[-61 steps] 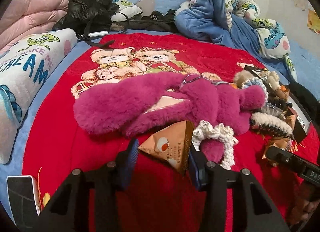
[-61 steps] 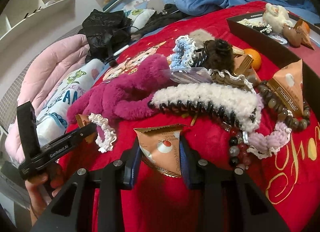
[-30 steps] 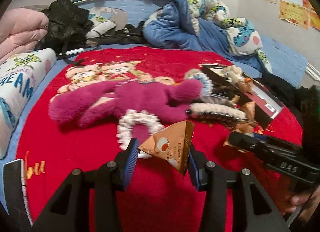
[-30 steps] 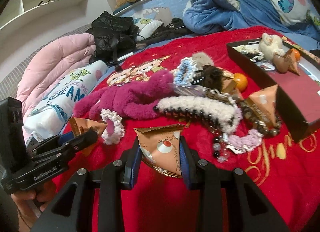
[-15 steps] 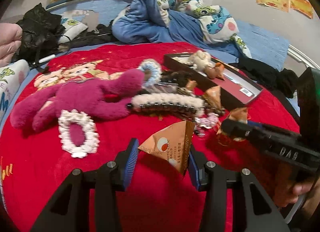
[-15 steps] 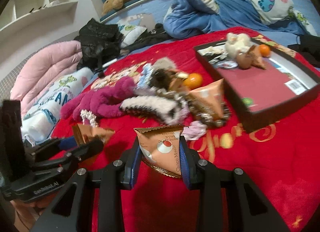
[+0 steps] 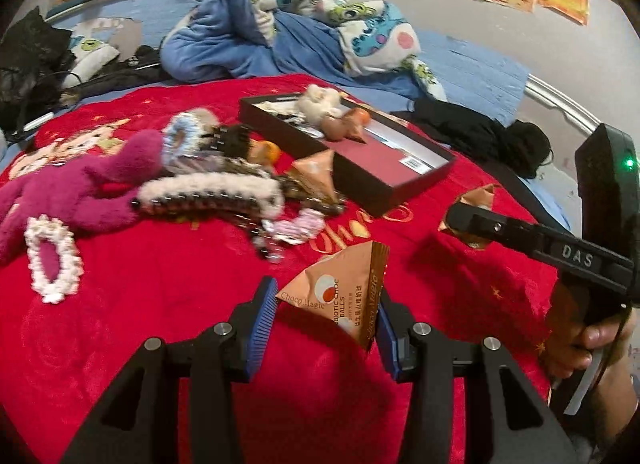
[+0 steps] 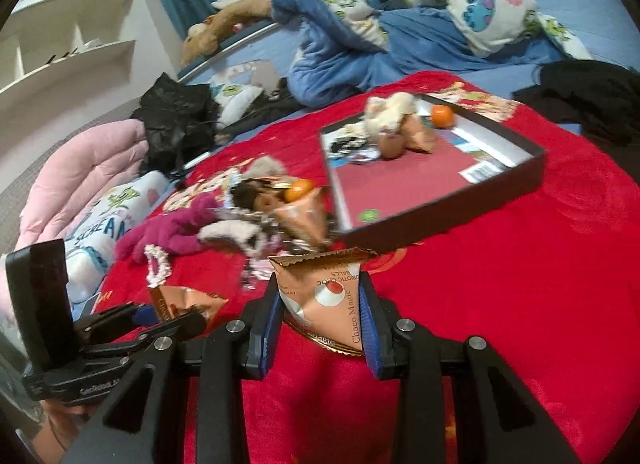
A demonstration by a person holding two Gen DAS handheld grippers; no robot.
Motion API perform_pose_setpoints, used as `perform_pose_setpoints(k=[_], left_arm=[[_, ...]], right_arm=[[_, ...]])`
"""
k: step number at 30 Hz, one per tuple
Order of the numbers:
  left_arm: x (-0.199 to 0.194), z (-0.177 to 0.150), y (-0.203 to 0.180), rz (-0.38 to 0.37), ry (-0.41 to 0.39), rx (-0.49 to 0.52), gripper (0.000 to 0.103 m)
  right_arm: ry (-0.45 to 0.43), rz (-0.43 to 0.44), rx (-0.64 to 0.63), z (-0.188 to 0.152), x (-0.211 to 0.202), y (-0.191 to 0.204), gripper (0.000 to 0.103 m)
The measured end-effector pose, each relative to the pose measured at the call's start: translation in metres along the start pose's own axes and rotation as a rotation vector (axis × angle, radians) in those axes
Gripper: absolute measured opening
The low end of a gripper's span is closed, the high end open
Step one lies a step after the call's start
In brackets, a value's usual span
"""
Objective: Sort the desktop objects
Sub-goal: 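Carry both held snack packets toward the dark tray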
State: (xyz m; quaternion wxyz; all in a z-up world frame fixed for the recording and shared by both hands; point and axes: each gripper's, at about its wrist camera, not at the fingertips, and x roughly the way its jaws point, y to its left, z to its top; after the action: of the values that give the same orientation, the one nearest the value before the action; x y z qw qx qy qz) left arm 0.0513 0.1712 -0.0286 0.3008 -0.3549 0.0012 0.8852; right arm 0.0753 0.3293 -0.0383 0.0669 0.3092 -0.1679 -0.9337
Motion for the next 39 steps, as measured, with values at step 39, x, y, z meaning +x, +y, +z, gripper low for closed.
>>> perform_pose_setpoints(k=[39], left_arm=[[0.070, 0.077, -0.043, -0.057, -0.047, 0.000, 0.047]], right_arm=[[-0.140, -0.148, 0.084, 0.079, -0.008, -0.063, 0.034]])
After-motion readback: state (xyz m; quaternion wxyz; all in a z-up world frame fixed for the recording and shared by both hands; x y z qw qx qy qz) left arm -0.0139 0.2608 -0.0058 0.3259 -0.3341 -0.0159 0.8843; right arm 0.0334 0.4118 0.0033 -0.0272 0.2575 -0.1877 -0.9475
